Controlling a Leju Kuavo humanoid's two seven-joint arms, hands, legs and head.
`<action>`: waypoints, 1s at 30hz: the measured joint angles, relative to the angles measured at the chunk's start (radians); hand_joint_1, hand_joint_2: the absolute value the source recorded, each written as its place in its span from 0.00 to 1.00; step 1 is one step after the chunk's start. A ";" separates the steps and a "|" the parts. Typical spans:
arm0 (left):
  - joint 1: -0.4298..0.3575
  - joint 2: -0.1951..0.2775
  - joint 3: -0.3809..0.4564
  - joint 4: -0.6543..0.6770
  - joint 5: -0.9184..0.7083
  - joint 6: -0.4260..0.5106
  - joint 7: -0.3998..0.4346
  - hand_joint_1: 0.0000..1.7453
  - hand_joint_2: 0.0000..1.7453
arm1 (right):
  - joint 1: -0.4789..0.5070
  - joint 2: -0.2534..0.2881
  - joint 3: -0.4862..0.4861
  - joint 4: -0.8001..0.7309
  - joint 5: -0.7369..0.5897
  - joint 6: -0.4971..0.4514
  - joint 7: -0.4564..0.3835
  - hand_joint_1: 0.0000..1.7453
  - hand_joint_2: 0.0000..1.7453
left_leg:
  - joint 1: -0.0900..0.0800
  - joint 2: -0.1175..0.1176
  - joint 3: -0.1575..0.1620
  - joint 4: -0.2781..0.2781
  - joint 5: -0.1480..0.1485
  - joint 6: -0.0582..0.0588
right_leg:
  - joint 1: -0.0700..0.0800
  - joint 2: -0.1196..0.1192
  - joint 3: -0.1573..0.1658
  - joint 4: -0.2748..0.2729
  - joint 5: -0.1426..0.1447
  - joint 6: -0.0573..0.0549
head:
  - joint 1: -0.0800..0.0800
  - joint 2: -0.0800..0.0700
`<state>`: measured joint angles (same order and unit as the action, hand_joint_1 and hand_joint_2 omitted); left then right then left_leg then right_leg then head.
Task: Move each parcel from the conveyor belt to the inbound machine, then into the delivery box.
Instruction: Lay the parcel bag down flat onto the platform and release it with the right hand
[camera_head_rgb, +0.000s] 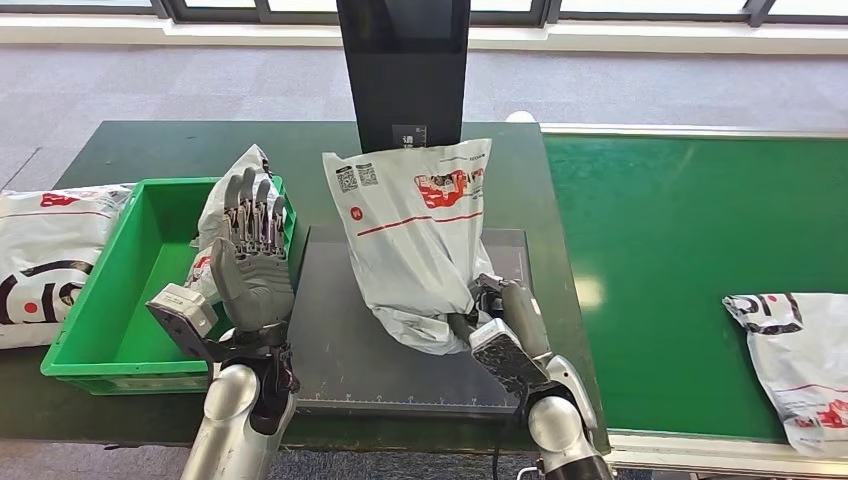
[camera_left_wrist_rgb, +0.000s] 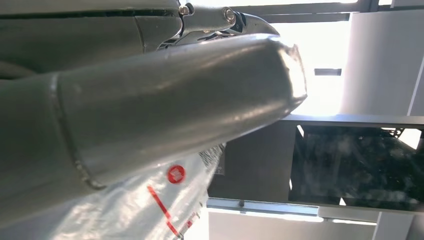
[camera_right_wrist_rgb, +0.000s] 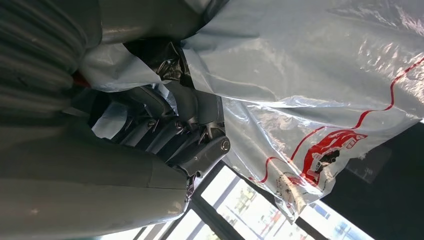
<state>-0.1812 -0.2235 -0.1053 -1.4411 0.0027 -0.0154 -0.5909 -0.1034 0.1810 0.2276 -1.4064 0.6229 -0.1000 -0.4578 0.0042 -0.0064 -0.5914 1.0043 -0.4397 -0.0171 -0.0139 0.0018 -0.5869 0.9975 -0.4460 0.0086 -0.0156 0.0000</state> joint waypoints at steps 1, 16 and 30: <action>0.000 0.001 0.000 0.001 0.000 0.000 0.000 0.00 0.00 | -0.001 -0.001 0.004 0.006 0.001 0.001 0.001 1.00 1.00 | 0.000 0.000 0.000 0.000 0.000 0.000 | 0.000 0.000 0.000 0.000 0.000 0.000 | 0.000 0.000; -0.001 0.008 0.000 0.004 0.000 -0.001 0.005 0.00 0.00 | -0.090 -0.024 0.069 0.198 0.038 0.111 0.056 0.00 1.00 | 0.000 0.001 0.000 0.000 0.000 0.000 | 0.000 0.001 0.000 0.000 0.000 -0.001 | 0.000 0.000; -0.014 0.008 0.000 0.004 -0.004 0.000 0.011 0.00 0.00 | -0.145 -0.026 0.071 0.277 -0.035 0.196 0.027 0.00 1.00 | 0.000 0.001 0.000 0.000 0.000 0.000 | 0.000 0.001 0.000 0.000 0.000 -0.001 | 0.000 0.000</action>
<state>-0.1948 -0.2159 -0.1049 -1.4374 -0.0009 -0.0154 -0.5803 -0.2480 0.1552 0.2983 -1.1295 0.5879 0.0961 -0.4303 0.0041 -0.0056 -0.5915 1.0043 -0.4397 -0.0172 -0.0139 0.0024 -0.5873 0.9975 -0.4458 0.0080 -0.0156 0.0000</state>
